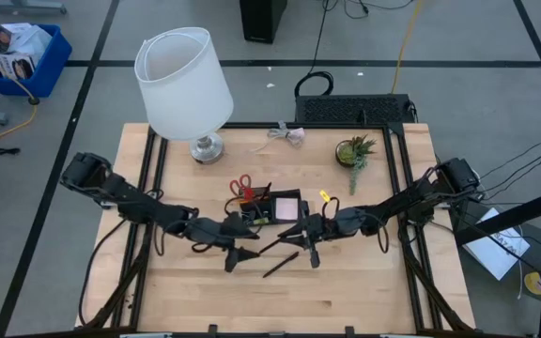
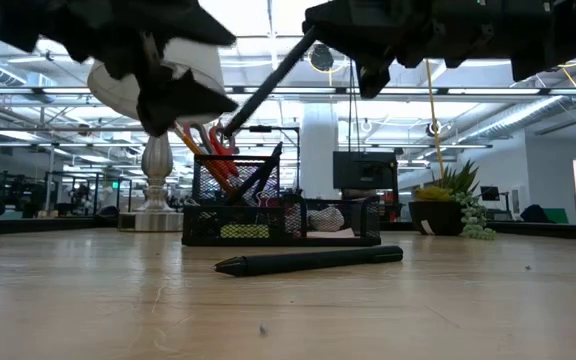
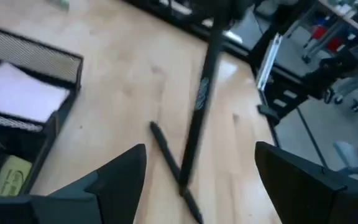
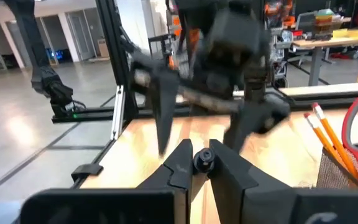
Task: Pick and place office supplies into organizer
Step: Put the black pen into the black desk organizer
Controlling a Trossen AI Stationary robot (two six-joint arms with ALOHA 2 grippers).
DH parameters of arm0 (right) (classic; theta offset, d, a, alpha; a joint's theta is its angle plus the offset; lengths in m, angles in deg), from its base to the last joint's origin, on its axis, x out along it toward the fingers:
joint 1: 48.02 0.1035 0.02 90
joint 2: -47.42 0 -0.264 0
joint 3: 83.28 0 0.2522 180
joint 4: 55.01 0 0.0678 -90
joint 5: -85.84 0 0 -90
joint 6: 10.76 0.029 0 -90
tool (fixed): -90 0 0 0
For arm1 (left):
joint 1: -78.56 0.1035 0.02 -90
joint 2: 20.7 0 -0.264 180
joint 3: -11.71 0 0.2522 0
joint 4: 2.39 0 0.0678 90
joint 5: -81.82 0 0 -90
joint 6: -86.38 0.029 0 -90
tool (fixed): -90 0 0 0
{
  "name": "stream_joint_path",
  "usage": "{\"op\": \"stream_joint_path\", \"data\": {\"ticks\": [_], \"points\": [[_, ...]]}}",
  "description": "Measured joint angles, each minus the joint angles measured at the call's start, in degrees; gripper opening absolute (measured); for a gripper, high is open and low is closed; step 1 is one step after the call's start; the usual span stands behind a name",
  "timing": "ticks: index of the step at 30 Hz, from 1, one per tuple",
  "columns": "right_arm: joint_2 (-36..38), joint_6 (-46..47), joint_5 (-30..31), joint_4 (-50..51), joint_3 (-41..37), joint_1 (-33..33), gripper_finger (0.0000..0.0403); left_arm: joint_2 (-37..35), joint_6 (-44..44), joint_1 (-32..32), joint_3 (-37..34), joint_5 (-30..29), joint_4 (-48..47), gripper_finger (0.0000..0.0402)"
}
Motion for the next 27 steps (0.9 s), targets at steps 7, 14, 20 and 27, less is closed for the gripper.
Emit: {"op": "stream_joint_path", "data": {"ticks": [7,14,20,27], "points": [[0.0,-0.7,0.4,0.2,0.0,0.0,0.0032,-7.9,6.8,-4.7,0.0,-5.0,-3.0,0.0299],[0.0,-10.0,8.6,1.2,0.0,-0.6,0.0028,-16.8,13.5,-8.7,0.0,-11.5,-9.1,0.0305],[0.0,-17.8,14.2,2.2,1.6,-2.7,0.003,-22.3,19.2,-9.4,0.0,-14.0,-11.5,0.0299],[0.0,-25.5,15.2,8.7,8.8,-5.5,0.0029,-24.0,19.9,-8.9,0.0,-14.1,-12.2,0.0307]]}}
